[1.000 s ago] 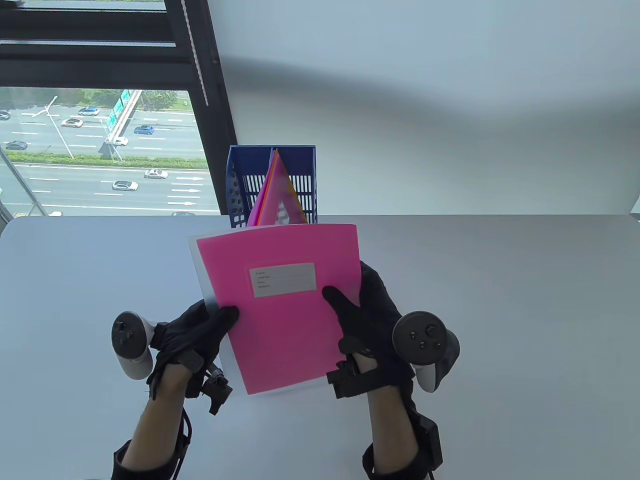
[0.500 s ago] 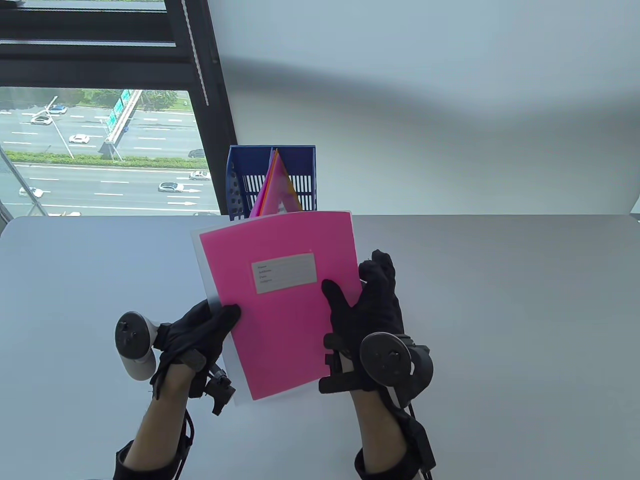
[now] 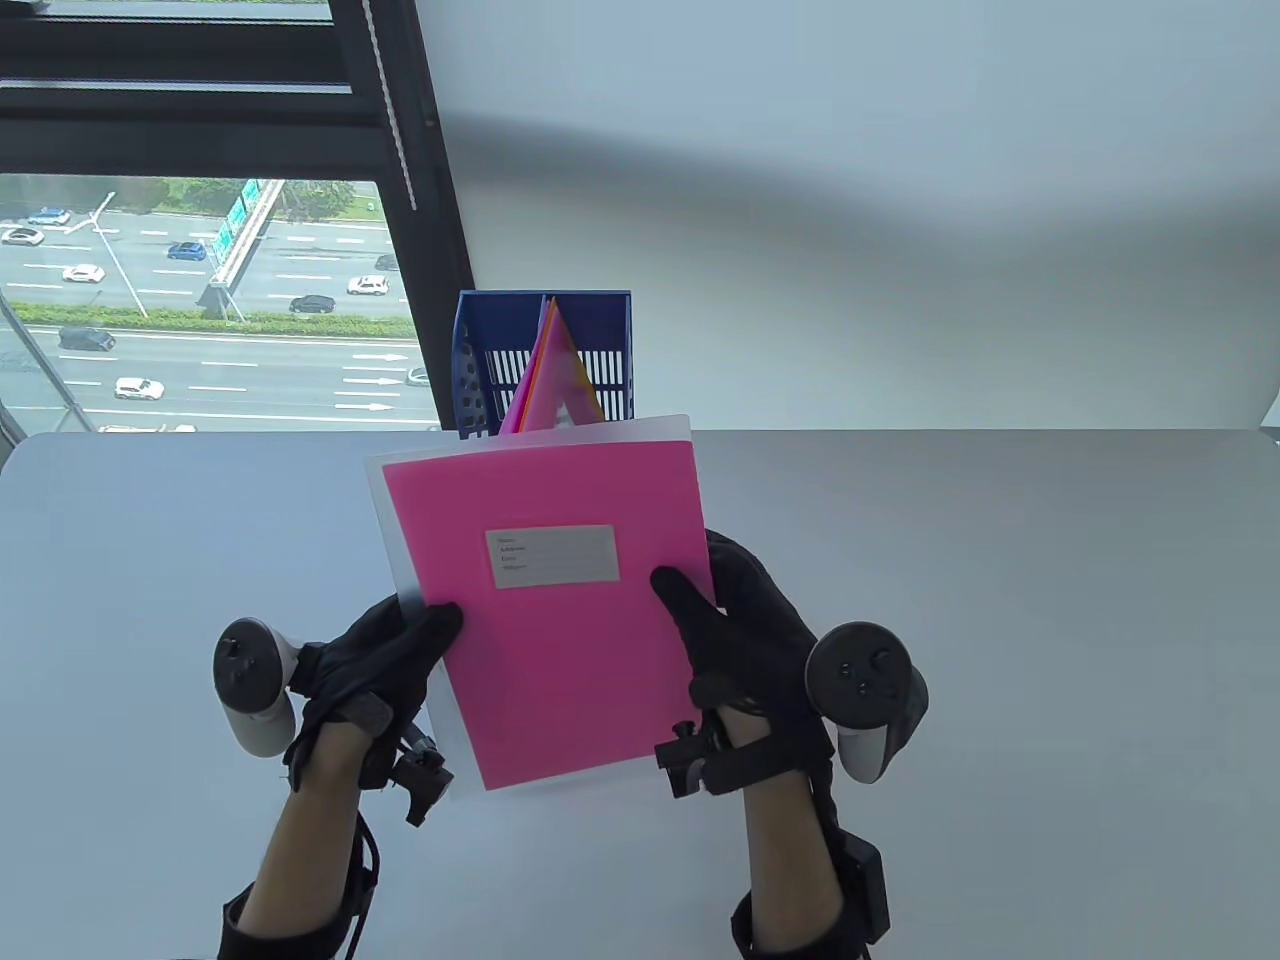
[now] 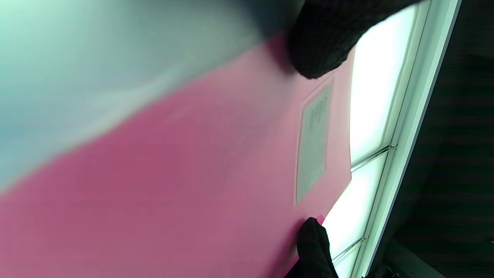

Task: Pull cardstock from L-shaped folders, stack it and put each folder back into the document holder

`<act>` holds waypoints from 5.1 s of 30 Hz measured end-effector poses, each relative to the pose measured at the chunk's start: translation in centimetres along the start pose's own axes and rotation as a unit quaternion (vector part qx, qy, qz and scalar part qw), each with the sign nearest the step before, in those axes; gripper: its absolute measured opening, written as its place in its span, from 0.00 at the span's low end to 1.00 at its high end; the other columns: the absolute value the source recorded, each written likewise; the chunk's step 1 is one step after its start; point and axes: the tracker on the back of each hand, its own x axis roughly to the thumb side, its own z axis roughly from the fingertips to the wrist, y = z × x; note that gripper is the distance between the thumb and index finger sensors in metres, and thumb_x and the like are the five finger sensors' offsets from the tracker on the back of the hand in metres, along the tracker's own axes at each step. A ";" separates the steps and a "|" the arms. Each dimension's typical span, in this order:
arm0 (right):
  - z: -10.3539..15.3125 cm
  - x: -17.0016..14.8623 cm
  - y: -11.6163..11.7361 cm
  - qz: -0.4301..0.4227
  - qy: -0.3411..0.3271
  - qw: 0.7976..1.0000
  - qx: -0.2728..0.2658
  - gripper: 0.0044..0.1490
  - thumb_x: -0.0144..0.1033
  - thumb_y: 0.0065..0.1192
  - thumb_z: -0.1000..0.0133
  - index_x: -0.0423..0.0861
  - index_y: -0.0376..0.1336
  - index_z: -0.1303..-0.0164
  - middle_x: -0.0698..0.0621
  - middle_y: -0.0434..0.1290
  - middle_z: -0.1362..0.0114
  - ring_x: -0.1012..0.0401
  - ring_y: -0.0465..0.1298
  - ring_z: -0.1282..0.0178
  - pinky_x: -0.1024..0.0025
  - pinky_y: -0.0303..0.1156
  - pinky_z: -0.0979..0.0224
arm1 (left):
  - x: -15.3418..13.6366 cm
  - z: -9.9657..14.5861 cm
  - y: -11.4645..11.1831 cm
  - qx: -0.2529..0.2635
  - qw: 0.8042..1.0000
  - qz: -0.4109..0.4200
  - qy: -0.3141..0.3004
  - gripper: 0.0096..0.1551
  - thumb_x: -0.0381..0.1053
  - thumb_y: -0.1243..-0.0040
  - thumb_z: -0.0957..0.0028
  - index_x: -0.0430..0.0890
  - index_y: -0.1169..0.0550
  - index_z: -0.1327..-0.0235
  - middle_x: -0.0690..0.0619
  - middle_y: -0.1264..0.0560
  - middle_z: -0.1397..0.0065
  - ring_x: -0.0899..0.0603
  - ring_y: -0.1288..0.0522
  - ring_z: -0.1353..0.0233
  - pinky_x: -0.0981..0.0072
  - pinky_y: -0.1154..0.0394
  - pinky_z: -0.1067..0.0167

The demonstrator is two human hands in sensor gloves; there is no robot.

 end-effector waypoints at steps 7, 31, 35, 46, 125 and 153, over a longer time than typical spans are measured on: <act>-0.6 -1.2 -0.3 -0.139 0.009 0.986 0.090 0.25 0.60 0.62 0.33 0.53 0.75 0.40 0.50 0.74 0.26 0.53 0.79 0.39 0.45 0.60 0.21 | -0.1 -0.1 0.7 -0.014 1.000 0.009 -0.004 0.21 0.60 0.40 0.35 0.47 0.16 0.41 0.54 0.15 0.45 0.42 0.16 0.41 0.39 0.34 0.27; -0.8 -0.2 0.1 -0.126 -0.009 0.981 0.149 0.23 0.47 0.71 0.36 0.56 0.71 0.31 0.49 0.72 0.24 0.54 0.81 0.39 0.46 0.61 0.21 | 0.1 -0.1 1.7 -0.029 0.999 0.031 -0.019 0.21 0.61 0.40 0.35 0.48 0.16 0.43 0.55 0.15 0.46 0.43 0.15 0.42 0.40 0.33 0.27; -0.4 0.9 -0.1 -0.022 -0.038 0.995 0.088 0.22 0.46 0.75 0.39 0.58 0.72 0.34 0.49 0.74 0.26 0.55 0.83 0.40 0.47 0.62 0.21 | 0.1 0.0 1.8 -0.024 0.999 0.027 -0.015 0.21 0.61 0.40 0.35 0.48 0.16 0.43 0.55 0.15 0.46 0.43 0.15 0.42 0.40 0.33 0.27; 0.4 2.5 0.0 0.142 -0.093 0.985 -0.006 0.22 0.47 0.59 0.34 0.53 0.70 0.33 0.45 0.77 0.30 0.57 0.86 0.50 0.52 0.68 0.24 | 0.2 0.0 1.9 -0.016 1.000 0.014 -0.017 0.22 0.60 0.41 0.35 0.47 0.16 0.43 0.54 0.15 0.46 0.42 0.15 0.42 0.39 0.33 0.27; -0.3 -14.1 -2.0 0.350 0.284 0.893 0.010 0.40 0.56 0.66 0.36 0.55 0.56 0.16 0.48 0.52 0.12 0.49 0.55 0.21 0.47 0.35 0.17 | -0.5 1.0 5.3 0.010 0.999 0.040 -0.018 0.21 0.59 0.41 0.35 0.47 0.16 0.41 0.53 0.15 0.45 0.42 0.16 0.42 0.39 0.34 0.27; -0.2 1.1 0.6 0.123 -0.073 0.990 0.020 0.22 0.48 0.68 0.37 0.54 0.72 0.34 0.54 0.80 0.42 0.59 0.78 0.50 0.48 0.59 0.18 | 2.6 0.5 3.6 -0.086 0.985 -0.144 -0.035 0.26 0.63 0.36 0.38 0.46 0.16 0.40 0.56 0.14 0.58 0.43 0.15 0.52 0.37 0.34 0.28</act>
